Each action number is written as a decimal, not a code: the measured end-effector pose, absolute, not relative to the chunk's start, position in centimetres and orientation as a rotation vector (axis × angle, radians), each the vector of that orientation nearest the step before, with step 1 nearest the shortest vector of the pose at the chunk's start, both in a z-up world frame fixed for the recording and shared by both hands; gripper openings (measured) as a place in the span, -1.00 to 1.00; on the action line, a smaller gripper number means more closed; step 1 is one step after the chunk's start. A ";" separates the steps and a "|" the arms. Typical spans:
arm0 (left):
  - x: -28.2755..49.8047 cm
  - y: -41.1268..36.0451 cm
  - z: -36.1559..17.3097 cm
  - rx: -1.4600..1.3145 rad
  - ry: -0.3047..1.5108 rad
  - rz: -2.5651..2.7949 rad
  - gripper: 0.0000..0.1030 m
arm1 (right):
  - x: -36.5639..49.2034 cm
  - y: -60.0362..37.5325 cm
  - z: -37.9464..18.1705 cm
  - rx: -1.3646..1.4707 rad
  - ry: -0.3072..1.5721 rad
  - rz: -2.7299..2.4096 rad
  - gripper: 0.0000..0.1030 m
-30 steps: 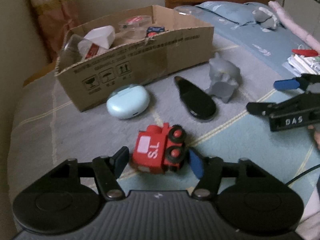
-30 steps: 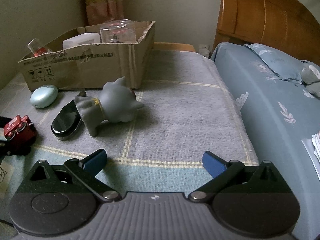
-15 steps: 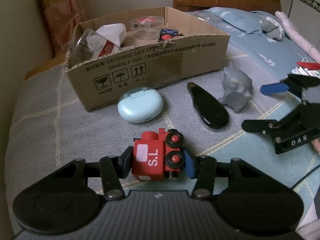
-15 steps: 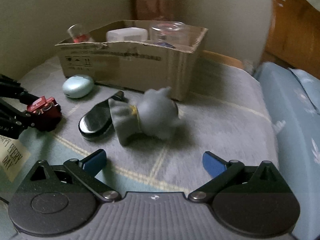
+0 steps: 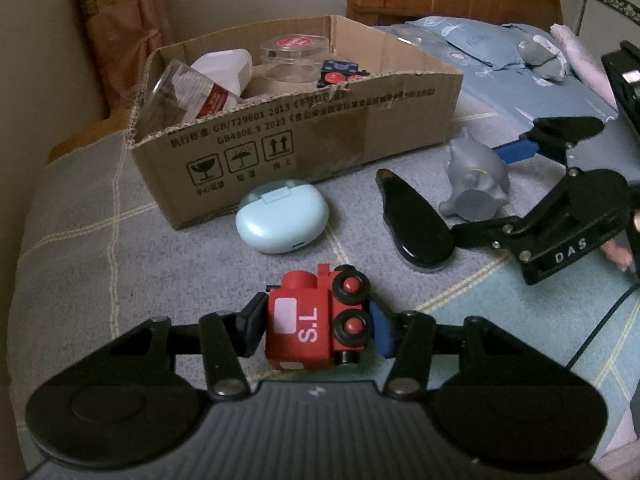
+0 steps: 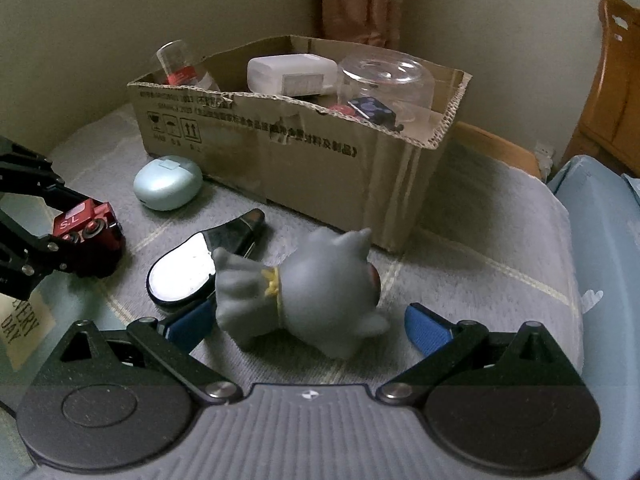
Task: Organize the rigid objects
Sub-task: 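Grasp the grey cat figure with the right tool while the left tool holds the train, then carry the train and cat figure into the box and open both tools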
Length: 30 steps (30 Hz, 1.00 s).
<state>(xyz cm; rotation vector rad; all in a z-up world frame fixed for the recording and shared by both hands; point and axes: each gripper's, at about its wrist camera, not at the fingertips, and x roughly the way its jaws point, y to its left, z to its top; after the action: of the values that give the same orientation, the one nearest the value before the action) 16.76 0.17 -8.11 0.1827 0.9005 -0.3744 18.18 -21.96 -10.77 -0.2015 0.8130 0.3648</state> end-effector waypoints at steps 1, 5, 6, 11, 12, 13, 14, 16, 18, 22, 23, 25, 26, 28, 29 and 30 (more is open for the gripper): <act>16.8 0.2 -8.1 0.181 0.901 -0.371 0.04 | 18.3 -21.9 -10.7 -0.206 0.815 0.365 1.00; 16.7 0.0 -8.1 0.189 0.900 -0.362 0.03 | 18.6 -21.6 -10.6 -0.241 0.810 0.352 1.00; 16.6 -0.1 -8.1 0.191 0.899 -0.361 0.04 | 18.6 -21.5 -10.5 -0.250 0.809 0.352 0.99; 16.6 -0.1 -8.1 0.200 0.900 -0.365 0.04 | 18.6 -21.2 -10.2 -0.276 0.807 0.368 0.83; 16.6 -0.1 -8.0 0.203 0.901 -0.366 0.04 | 18.7 -21.1 -10.1 -0.278 0.807 0.370 0.80; 16.6 -0.2 -8.0 0.207 0.901 -0.366 0.04 | 18.7 -21.1 -10.1 -0.278 0.810 0.376 0.75; 16.7 -0.2 -8.0 0.209 0.902 -0.366 0.03 | 18.8 -21.1 -10.0 -0.275 0.813 0.382 0.67; 16.7 -0.3 -8.0 0.211 0.904 -0.371 0.02 | 18.8 -21.2 -9.9 -0.268 0.817 0.394 0.58; 16.7 -0.3 -8.0 0.212 0.906 -0.376 -0.06 | 18.8 -21.1 -9.8 -0.264 0.823 0.396 0.55; 16.8 -0.3 -7.9 0.212 0.914 -0.390 -0.06 | 18.7 -21.1 -9.5 -0.250 0.837 0.390 0.53; 16.8 -0.3 -7.7 0.213 0.916 -0.397 -0.06 | 18.7 -21.1 -9.4 -0.244 0.841 0.392 0.53; 16.6 -0.3 -7.4 0.218 0.914 -0.406 -0.06 | 18.5 -21.2 -9.1 -0.236 0.846 0.393 0.52; 16.5 -0.4 -7.2 0.225 0.913 -0.410 -0.06 | 18.4 -21.2 -8.9 -0.235 0.851 0.394 0.52; 16.4 -0.3 -6.7 0.231 0.908 -0.420 -0.06 | 18.1 -21.3 -8.5 -0.237 0.853 0.397 0.52; 16.3 -0.3 -6.5 0.233 0.904 -0.426 -0.06 | 17.9 -21.2 -8.2 -0.241 0.853 0.399 0.52; 16.3 -0.3 -6.2 0.237 0.901 -0.430 -0.06 | 17.7 -21.2 -7.9 -0.245 0.852 0.401 0.52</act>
<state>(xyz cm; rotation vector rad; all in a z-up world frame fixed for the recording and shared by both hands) 16.25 -0.31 -6.19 0.2370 0.9007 -0.4302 17.72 -21.24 -7.90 -0.2451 0.8520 0.4005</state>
